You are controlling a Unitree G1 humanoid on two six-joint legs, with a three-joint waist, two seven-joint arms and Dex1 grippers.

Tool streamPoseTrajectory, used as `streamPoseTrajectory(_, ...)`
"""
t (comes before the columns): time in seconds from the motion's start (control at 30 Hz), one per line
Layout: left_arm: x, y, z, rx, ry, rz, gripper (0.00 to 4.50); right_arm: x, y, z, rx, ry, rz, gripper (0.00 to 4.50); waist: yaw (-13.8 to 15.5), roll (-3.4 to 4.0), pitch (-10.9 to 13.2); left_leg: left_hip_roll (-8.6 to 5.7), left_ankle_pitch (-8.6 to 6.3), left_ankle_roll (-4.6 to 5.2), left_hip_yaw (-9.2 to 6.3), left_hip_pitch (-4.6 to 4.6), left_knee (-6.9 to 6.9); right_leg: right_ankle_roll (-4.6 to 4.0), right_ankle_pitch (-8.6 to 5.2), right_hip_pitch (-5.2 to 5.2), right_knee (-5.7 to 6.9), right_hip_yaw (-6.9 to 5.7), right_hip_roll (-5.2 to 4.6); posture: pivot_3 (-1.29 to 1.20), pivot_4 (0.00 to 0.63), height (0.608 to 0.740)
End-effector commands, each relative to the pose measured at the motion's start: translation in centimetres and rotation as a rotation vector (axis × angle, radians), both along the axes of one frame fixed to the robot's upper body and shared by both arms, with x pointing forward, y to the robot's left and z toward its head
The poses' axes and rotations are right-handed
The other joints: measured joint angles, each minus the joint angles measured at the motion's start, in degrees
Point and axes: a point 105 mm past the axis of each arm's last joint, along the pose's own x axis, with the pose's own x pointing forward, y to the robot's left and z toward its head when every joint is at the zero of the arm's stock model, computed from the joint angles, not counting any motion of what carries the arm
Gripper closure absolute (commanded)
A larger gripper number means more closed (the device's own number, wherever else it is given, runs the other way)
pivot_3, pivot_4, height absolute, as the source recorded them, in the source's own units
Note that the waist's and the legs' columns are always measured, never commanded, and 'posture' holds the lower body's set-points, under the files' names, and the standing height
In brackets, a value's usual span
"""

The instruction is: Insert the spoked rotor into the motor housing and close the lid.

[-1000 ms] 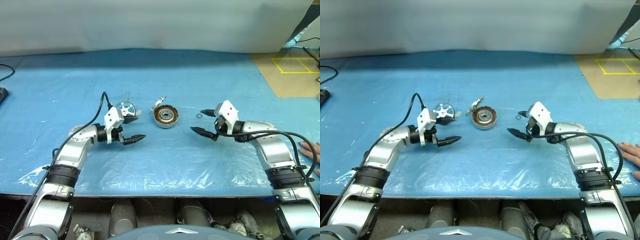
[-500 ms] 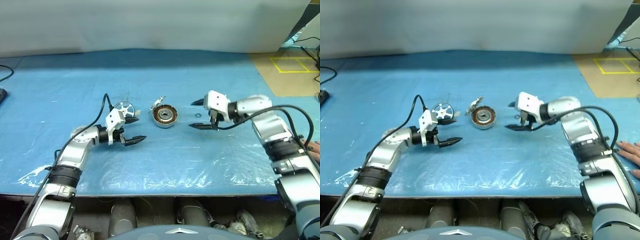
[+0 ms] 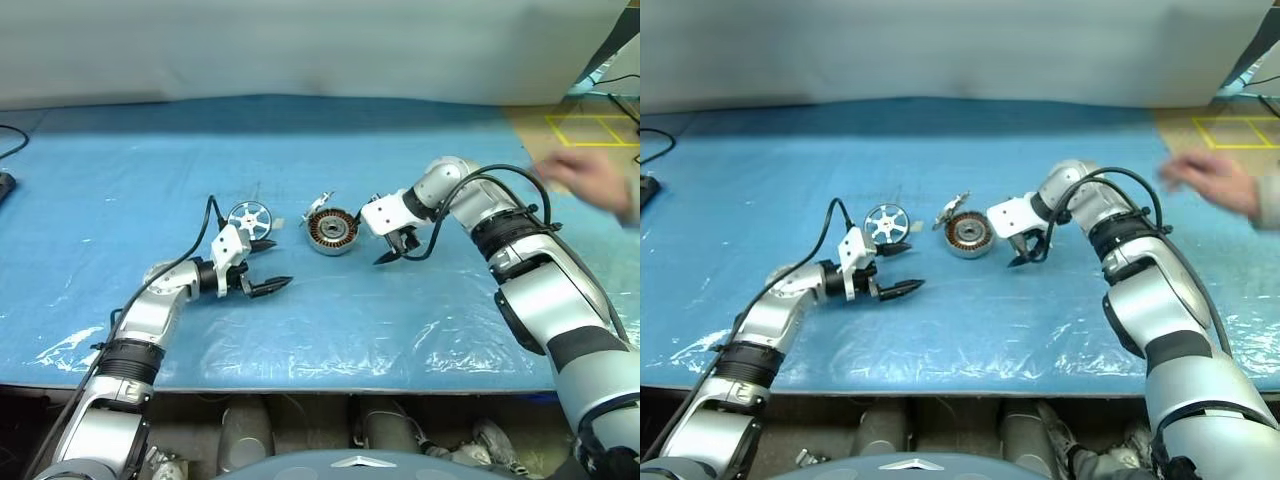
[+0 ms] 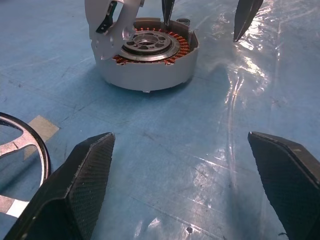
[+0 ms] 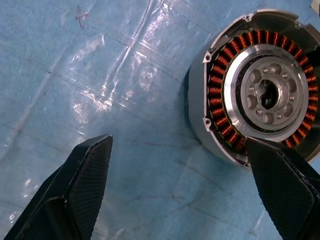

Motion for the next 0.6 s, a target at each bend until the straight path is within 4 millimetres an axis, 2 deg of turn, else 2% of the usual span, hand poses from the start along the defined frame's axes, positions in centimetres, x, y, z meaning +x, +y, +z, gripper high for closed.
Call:
streamPoseTrajectory(0.03, -0.2, -0.3, 0.8, -0.008, -0.033, -0.007, 0.0, 0.8, 0.9, 1.8, 0.005, -0.081, 0.036, 0.04, -0.02, 0.0, 0.0, 0.01, -0.01, 0.01, 0.0, 0.0, 0.03, 0.0, 0.0, 0.0, 0.03, 0.0, 0.0, 0.0, 0.15, 0.74)
streamPoseTrajectory(0.3, -0.2, 0.1, 0.3, -0.005, -0.021, 0.004, 0.0, 1.4, 2.2, 2.7, 0.025, -0.127, 0.05, 0.04, -0.05, -0.01, 0.03, 0.03, -0.13, 0.18, 0.0, 0.02, 0.25, -0.09, -0.05, -0.15, 0.47, 0.06, 0.0, 0.0, 0.15, 0.74)
streamPoseTrajectory(0.6, -0.2, 0.5, -0.5, 0.001, -0.016, 0.012, 0.0, 1.9, 2.1, 2.9, 0.039, -0.15, 0.023, 0.04, -0.08, 0.0, 0.04, 0.03, -0.13, 0.18, 0.01, -0.04, 0.29, -0.17, -0.1, -0.31, 0.66, 0.1, 0.0, 0.0, 0.15, 0.74)
